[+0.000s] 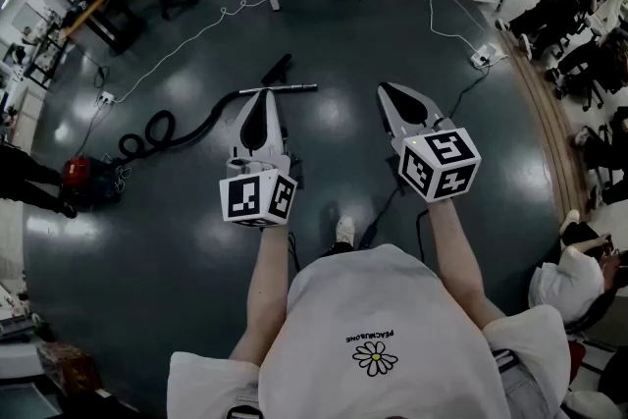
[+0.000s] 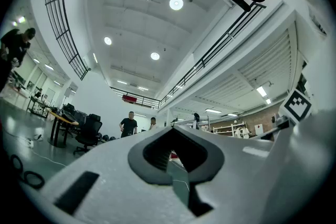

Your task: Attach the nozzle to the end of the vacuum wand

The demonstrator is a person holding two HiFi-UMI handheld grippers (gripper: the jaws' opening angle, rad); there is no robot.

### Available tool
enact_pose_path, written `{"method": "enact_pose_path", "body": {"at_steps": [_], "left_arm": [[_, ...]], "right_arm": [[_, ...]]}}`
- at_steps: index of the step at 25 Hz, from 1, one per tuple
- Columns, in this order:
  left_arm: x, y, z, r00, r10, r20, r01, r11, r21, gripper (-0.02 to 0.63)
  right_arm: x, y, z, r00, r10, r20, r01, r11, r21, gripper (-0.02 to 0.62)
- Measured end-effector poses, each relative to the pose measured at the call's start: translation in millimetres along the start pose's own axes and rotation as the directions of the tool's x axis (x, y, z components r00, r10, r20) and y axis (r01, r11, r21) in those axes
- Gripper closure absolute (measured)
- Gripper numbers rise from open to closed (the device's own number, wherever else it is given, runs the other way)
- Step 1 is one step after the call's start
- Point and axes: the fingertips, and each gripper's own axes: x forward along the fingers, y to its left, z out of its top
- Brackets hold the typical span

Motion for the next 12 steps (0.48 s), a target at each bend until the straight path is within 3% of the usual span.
{"method": "enact_pose_path", "body": {"at_steps": [12], "left_arm": [[49.9,19.9,-10.2,1.000,-0.003,0.019,0.003,1.000,0.001,0.604]], "right_arm": [[32.5,-34.9,6.0,0.999,-0.026,0.037,0.026,1.000,0.007,0.591]]}}
